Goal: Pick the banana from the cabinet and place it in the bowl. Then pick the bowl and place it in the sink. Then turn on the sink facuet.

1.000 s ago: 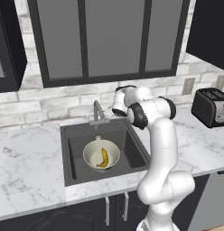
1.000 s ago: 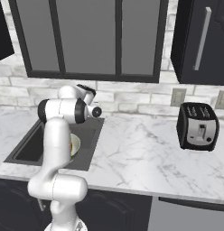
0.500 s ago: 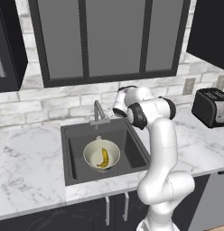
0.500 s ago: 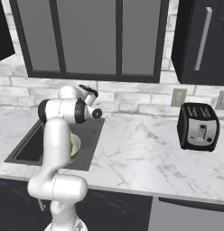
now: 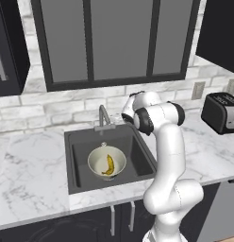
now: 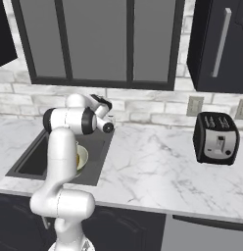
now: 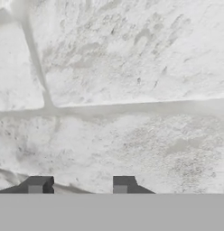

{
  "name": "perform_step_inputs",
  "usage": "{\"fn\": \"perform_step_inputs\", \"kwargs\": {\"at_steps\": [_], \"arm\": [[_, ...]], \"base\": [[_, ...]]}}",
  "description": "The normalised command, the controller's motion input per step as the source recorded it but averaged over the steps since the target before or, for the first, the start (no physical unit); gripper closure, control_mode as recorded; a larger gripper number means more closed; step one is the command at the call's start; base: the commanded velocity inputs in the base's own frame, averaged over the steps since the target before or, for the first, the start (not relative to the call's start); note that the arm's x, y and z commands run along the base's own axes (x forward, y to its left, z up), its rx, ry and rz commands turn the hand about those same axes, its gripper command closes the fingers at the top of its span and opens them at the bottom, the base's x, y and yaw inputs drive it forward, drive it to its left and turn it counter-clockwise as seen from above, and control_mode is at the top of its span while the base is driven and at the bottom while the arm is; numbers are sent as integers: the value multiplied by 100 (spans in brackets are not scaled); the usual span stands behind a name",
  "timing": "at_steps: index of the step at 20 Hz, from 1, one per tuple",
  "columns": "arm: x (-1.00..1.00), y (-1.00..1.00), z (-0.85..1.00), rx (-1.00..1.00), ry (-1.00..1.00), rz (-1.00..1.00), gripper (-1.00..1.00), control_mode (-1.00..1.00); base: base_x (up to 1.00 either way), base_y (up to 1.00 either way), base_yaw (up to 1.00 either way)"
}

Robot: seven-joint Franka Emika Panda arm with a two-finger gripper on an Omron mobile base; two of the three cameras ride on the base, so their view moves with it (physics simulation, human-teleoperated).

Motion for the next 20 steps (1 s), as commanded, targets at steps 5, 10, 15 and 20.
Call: {"fn": "perform_step_inputs", "kwargs": {"at_steps": [5,10,15,20], "arm": [[0,-86,-74,1,3,-6,100,-100],[0,-76,-84,0,5,-5,100,-100],[0,-76,-90,0,6,-4,100,-100],[0,-73,-82,0,4,-3,100,-100]], "base": [[0,0,0],[0,0,0],[0,0,0],[0,0,0]]}}
